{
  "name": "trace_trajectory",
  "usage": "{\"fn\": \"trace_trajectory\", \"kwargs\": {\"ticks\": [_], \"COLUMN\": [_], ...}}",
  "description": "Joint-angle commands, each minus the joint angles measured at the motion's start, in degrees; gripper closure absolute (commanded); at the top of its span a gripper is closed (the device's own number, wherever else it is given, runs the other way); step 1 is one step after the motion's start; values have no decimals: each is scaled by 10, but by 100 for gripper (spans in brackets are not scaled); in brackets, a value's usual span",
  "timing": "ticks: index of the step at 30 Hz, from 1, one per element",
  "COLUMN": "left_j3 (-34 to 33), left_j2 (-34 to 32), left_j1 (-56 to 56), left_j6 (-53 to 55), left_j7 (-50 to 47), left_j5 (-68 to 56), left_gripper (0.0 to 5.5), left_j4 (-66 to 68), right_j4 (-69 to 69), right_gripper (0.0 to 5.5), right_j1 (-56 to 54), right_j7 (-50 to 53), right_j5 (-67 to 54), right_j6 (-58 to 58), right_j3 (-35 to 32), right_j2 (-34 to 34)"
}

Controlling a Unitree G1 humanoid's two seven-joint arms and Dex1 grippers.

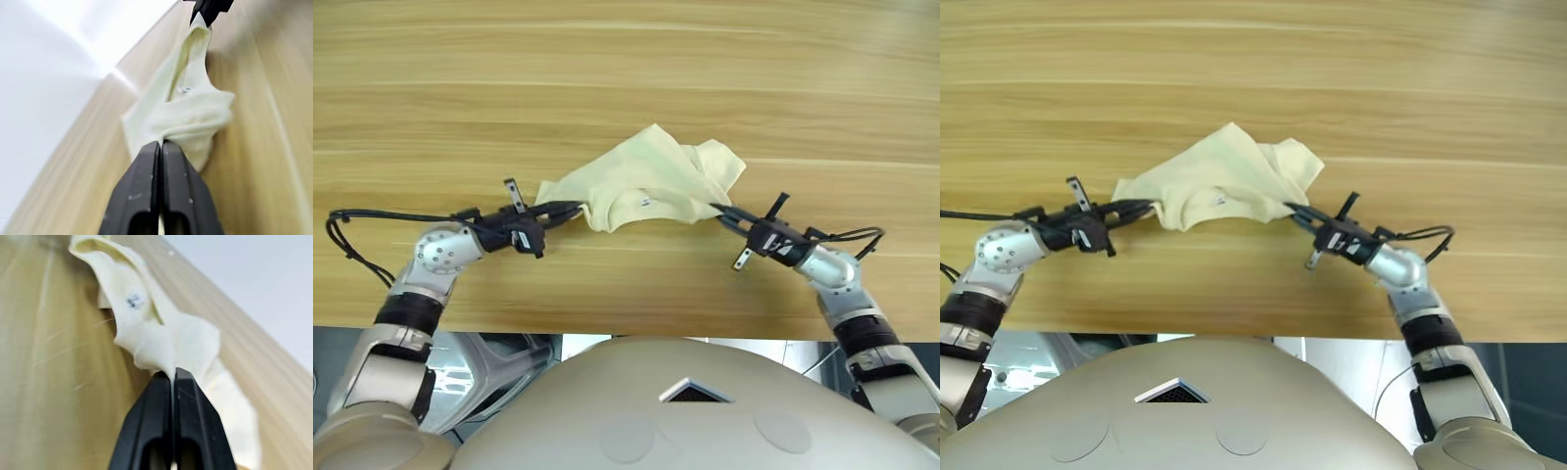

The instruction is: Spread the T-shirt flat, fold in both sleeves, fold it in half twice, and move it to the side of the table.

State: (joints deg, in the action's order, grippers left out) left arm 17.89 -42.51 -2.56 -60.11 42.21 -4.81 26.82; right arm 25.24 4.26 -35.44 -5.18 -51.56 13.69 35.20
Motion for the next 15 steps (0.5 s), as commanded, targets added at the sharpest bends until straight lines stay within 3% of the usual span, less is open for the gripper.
{"fn": "trace_trajectory", "kwargs": {"ticks": [1, 9, 12, 15], "left_j3": [-58, -210, -229, -183], "left_j2": [-12, 37, 20, -62], "left_j1": [-96, -393, -339, -117], "left_j6": [16, 90, 80, 77], "left_j7": [14, -119, -86, 123], "left_j5": [-85, -75, -123, -322], "left_gripper": [548, 548, 548, 548], "left_j4": [-20, -61, -111, -250], "right_j4": [-40, -146, -185, -241], "right_gripper": [550, 550, 550, 550], "right_j1": [-38, -208, -139, 61], "right_j7": [-10, 41, -31, -212], "right_j5": [-68, -196, -230, -291], "right_j6": [5, 123, 100, -43], "right_j3": [-77, -273, -304, -282], "right_j2": [42, 110, 122, 144]}}
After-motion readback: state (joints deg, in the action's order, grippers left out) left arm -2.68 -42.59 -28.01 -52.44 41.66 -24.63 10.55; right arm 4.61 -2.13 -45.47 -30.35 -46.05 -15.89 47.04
